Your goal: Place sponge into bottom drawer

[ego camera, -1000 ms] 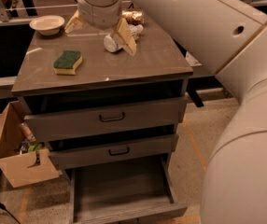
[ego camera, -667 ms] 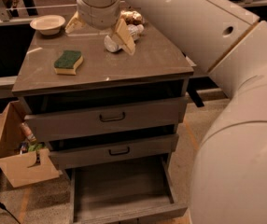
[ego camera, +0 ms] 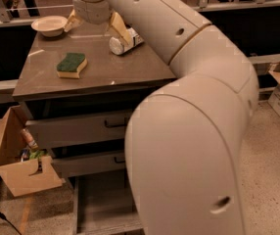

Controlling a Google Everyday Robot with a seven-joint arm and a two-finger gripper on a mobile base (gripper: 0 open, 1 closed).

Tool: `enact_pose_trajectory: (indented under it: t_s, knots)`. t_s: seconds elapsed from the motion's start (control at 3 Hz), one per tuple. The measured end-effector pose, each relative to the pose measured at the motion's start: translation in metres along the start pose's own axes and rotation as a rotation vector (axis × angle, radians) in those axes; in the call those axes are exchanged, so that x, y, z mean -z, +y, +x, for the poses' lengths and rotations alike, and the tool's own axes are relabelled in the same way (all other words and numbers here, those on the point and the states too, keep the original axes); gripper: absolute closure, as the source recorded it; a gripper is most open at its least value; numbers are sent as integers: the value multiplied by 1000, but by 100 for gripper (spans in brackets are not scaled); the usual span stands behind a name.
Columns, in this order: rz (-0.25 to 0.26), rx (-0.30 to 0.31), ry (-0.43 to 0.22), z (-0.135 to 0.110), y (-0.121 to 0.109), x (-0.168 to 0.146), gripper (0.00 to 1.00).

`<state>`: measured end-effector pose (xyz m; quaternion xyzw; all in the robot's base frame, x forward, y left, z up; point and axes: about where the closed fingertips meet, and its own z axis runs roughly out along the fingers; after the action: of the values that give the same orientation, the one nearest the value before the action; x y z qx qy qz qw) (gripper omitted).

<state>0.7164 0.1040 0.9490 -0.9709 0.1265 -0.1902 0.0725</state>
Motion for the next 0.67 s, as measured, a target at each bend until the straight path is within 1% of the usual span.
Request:
enact_pose_trajectory:
  t_s: [0.33,0.67]
  knots:
    - [46,59,-63,4,-29,-14,0]
    - [86,75,-106,1,-61,-35,0]
